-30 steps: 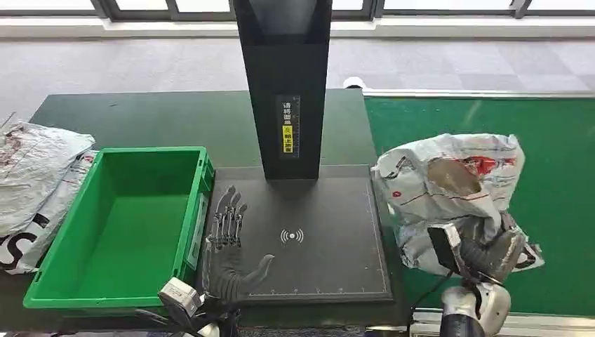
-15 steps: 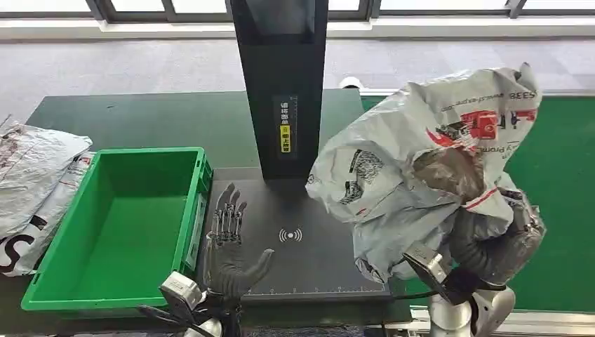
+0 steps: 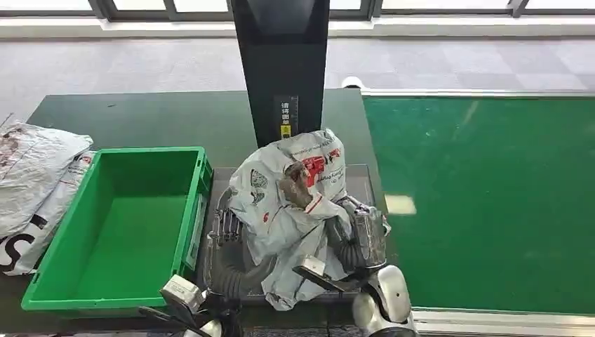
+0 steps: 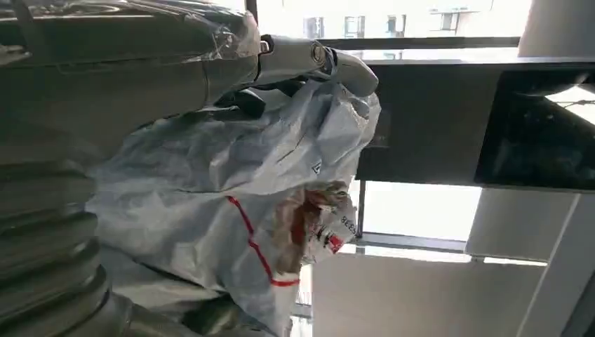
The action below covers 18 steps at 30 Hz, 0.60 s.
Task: Moved the parcel from conveyor to table for the left to box.
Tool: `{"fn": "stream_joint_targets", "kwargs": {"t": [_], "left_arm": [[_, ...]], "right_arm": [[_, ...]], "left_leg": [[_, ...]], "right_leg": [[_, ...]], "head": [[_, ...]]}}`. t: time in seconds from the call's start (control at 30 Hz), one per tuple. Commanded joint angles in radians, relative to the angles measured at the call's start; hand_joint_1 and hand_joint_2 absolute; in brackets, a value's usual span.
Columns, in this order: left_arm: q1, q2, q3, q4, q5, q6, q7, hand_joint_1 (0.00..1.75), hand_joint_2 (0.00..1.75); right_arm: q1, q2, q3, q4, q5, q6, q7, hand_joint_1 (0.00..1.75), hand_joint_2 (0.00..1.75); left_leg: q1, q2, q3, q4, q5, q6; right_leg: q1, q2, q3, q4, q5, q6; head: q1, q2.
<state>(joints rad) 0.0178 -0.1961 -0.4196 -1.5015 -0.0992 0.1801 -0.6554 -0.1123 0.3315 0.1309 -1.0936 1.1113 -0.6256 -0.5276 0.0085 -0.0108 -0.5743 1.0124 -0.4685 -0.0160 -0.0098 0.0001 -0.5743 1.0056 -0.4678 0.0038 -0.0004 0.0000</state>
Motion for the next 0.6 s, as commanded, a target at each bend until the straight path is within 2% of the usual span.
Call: {"fn": "stream_joint_targets", "kwargs": {"t": [0.03,0.23,0.4,0.43,0.5,0.6], "left_arm": [[0.033,-0.016,0.005,0.008,0.002,0.005,-0.043,0.0,1.75],[0.023,-0.011,-0.008,0.019,0.01,0.01,-0.043,0.0,1.75],[0.021,-0.009,-0.012,0.026,0.014,0.008,-0.043,0.0,1.75],[0.021,-0.008,-0.013,0.027,0.014,0.011,-0.043,0.0,1.75],[0.025,-0.006,-0.017,0.023,0.014,0.02,-0.043,0.0,1.75],[0.026,-0.006,-0.021,0.022,0.009,0.031,-0.043,0.0,1.75]], "right_arm": [[-0.074,-0.038,0.098,0.306,0.01,-0.039,0.08,1.75,1.75],[-0.084,-0.057,0.112,0.338,0.047,-0.02,0.163,1.75,1.75],[-0.086,-0.058,0.135,0.369,0.062,0.022,0.175,1.75,1.75],[-0.09,-0.059,0.14,0.38,0.084,0.023,0.206,1.75,1.75],[-0.113,-0.065,0.134,0.421,0.161,0.045,0.356,1.75,1.75],[-0.128,-0.066,0.107,0.449,0.161,0.07,0.399,1.75,1.75]], "left_leg": [[0.0,0.002,0.002,-0.002,0.0,0.001],[0.0,0.002,0.002,-0.004,0.001,0.001],[0.0,0.002,0.002,-0.003,0.001,0.001],[0.0,0.002,0.003,-0.004,0.001,0.001],[0.0,0.001,0.002,-0.002,0.0,0.001],[-0.001,0.002,0.002,-0.003,0.001,0.001]], "right_leg": [[0.0,0.002,0.002,-0.002,0.0,0.0],[0.0,0.001,0.002,-0.005,0.002,0.0],[0.0,0.001,0.002,-0.004,0.001,0.0],[0.0,0.001,0.002,-0.005,0.002,0.0],[0.0,0.0,0.001,-0.002,0.0,0.0],[0.0,0.001,0.002,-0.004,0.001,0.0]], "head": [[0.0,0.0],[0.0,0.0],[0.0,0.0],[0.0,0.0],[0.0,0.0],[0.0,0.0]]}}
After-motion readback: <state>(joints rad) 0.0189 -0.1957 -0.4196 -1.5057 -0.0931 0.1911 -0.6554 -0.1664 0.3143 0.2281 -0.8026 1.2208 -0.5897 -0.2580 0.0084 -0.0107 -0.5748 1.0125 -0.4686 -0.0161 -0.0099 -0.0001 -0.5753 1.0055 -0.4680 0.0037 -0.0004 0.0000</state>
